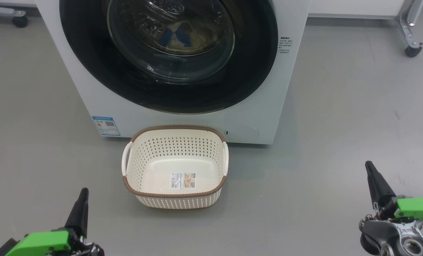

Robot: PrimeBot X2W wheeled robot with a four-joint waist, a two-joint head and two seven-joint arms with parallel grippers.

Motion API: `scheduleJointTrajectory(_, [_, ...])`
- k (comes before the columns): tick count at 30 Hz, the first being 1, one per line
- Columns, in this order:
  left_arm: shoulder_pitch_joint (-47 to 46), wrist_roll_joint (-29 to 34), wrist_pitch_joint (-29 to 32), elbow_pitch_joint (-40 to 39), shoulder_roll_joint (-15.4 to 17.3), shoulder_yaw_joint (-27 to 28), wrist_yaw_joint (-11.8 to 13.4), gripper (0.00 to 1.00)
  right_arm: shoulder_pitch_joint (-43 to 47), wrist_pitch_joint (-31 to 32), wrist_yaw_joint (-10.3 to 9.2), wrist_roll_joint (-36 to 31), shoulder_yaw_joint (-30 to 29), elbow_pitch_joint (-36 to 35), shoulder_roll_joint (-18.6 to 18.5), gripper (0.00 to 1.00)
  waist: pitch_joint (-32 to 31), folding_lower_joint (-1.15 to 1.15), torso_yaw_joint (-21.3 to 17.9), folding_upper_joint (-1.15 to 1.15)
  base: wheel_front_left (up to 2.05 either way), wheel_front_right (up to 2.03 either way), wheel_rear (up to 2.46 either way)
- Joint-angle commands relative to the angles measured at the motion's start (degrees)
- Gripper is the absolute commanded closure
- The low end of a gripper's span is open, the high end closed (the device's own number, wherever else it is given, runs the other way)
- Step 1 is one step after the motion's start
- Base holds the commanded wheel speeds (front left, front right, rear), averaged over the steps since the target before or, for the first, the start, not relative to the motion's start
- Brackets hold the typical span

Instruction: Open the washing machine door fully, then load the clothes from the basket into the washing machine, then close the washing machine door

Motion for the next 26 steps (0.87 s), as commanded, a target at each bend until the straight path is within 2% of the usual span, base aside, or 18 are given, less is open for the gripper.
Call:
scheduleJointTrajectory(1, [-2.8, -0.2, 0.4, -1.7, 0.9, 2.1, -0.4, 1.00, -3.1, 0.3, -0.16, 0.5, 1.2, -1.8, -1.0, 1.00, 0.0, 0.00, 0.0, 0.00, 0.00, 0.00, 0.00])
scheduleJointTrajectory(26, [-2.8, -0.2, 0.4, -1.7, 0.9, 2.1, -0.4, 1.00, -3.1, 0.3, -0.16, 0.5, 1.2, -1.8, -1.0, 1.00, 0.0, 0.00, 0.0, 0.00, 0.00, 0.00, 0.00])
